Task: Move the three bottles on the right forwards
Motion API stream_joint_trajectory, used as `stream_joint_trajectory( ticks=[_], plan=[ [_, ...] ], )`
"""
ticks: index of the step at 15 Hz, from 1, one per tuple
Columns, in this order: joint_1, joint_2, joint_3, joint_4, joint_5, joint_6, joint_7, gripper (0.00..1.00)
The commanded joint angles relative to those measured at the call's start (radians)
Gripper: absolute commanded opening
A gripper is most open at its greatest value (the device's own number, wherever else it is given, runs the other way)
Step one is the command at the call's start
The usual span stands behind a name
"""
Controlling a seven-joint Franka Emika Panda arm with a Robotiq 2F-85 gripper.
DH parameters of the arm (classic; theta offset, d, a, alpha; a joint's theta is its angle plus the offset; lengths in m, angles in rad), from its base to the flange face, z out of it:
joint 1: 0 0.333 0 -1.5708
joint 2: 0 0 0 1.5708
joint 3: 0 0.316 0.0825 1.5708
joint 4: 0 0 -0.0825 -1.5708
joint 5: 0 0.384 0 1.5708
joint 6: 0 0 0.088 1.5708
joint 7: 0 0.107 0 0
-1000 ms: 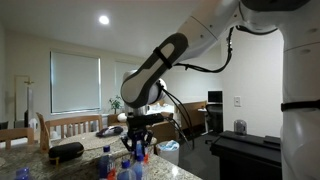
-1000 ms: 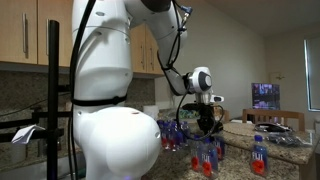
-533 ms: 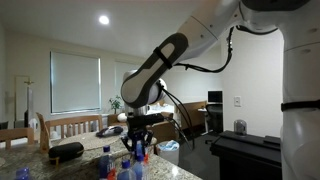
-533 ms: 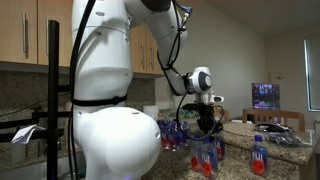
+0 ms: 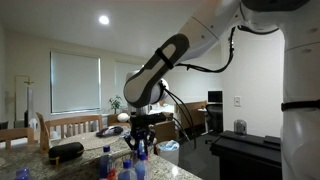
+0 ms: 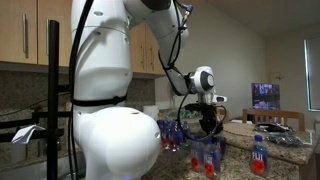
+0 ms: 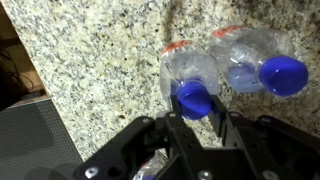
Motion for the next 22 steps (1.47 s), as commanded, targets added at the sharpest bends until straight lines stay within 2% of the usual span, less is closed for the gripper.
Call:
stream_joint_trajectory(
  ticks=[1,13,22],
  plan=[
    [-0.003,-0.022,0.003,-0.037,0.003,0.016,-0.042,0.13],
    [0.004,-0.041,0.010,-0.054,0.015,0.021,-0.080,0.13],
    [0.003,-0.049,0.022,-0.064,0.014,0.021,-0.058,0.13]
  ],
)
